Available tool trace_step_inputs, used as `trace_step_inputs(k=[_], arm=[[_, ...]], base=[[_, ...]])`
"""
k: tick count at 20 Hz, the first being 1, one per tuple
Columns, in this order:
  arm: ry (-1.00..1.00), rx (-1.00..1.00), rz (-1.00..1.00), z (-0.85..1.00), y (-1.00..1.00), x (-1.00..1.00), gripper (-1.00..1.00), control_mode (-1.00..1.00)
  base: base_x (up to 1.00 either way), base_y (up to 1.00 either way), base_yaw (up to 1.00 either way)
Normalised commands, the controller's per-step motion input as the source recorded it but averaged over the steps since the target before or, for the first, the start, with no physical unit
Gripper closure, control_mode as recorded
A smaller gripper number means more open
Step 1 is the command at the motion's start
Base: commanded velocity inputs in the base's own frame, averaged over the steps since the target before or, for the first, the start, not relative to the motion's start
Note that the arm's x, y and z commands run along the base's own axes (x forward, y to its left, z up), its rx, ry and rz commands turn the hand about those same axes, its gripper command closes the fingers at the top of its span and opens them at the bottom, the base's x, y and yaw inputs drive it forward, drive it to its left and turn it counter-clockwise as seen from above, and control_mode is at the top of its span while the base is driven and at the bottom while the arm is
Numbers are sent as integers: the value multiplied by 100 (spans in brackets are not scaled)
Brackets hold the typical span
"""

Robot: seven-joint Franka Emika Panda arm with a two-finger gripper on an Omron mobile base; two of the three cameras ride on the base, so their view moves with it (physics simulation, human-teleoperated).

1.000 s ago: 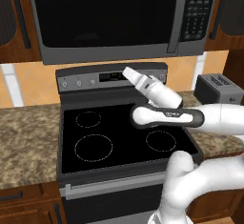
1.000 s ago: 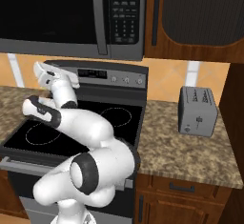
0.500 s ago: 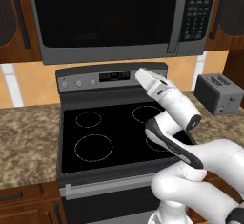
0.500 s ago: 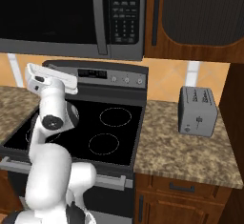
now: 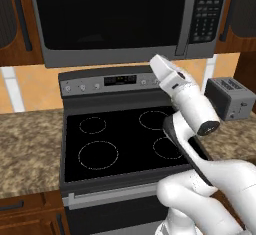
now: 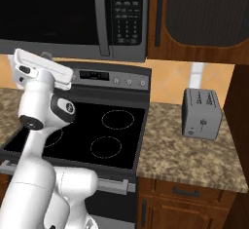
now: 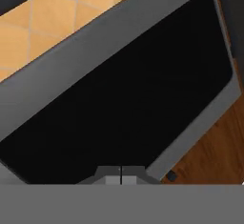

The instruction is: Open the microwave, place the bowl with waffle inside the microwave, then close the microwave door and turn it on.

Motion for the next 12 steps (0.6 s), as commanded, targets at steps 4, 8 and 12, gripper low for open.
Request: trace_step_inputs(k=[4,8,12], arm=[[-5,7,-3,33,-57,-26,100,-100],[-7,14,-11,2,-47,-49,100,-100],[37,36,-13,48,-66,-46,100,-100]], base=[[0,0,0],[0,0,0],[0,0,0]])
